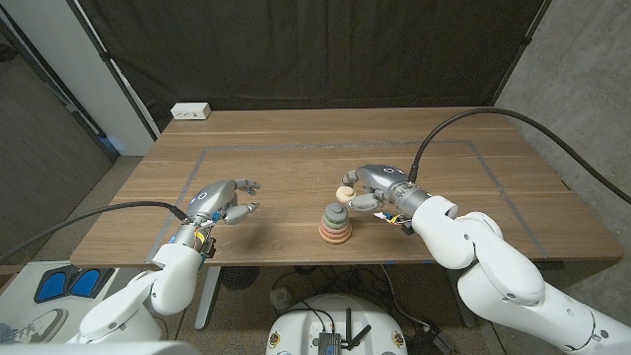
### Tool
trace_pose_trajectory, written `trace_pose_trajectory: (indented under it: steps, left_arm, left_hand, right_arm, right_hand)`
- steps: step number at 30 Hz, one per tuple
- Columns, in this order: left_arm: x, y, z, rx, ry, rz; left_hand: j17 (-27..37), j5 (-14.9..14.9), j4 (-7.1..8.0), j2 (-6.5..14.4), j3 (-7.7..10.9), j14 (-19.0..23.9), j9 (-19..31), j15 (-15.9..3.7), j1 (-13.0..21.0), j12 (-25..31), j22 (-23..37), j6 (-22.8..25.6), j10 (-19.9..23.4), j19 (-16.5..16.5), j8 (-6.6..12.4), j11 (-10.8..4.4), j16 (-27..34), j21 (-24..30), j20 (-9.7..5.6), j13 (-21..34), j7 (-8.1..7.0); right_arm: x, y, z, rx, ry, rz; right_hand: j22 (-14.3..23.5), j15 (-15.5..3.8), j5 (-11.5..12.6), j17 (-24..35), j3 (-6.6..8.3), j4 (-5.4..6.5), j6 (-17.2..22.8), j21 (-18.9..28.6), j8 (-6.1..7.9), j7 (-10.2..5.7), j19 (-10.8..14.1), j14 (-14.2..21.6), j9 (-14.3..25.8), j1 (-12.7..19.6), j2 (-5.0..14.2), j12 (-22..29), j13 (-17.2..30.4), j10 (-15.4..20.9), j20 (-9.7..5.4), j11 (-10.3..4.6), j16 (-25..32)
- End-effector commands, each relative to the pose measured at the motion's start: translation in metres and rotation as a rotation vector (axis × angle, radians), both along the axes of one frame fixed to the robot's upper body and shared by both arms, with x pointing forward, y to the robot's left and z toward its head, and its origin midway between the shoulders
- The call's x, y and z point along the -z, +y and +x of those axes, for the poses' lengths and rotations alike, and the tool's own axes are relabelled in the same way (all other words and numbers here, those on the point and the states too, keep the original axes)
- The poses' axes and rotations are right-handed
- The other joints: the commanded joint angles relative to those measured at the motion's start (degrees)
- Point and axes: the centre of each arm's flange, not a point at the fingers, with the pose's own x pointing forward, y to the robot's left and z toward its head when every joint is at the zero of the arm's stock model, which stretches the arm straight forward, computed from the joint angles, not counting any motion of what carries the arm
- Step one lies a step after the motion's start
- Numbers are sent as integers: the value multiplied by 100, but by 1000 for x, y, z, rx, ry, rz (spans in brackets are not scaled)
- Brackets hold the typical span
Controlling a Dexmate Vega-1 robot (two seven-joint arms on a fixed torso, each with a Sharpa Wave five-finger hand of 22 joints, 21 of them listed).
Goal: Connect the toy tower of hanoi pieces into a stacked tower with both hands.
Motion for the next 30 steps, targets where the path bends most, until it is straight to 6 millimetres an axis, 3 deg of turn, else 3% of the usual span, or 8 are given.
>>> trace_pose_trajectory:
  steps: [1,30]
  left_arm:
    - [1,2,3,-2,12,-5]
    - [7,11,4,1,14,-56]
  left_hand:
    - [-17,16,20,-21,43,-16,17,-56,17,-8,18,48,30,31,-27,-13,8,4,-721,14,4]
    - [-15,24,22,-10,69,-28,28,-55,4,-15,22,48,23,26,-34,-11,44,4,-720,11,9]
  right_arm:
    - [-1,11,8,-13,30,-15]
    - [4,19,19,-23,104,-28]
  right_hand:
    - [18,3,52,25,147,100,208,21,-1,-167,43,5,10,330,337,29,18,406,-160,-357,38]
    - [15,-1,80,-6,181,91,144,6,-63,-133,49,-59,9,352,388,-15,1,311,-163,-291,-16]
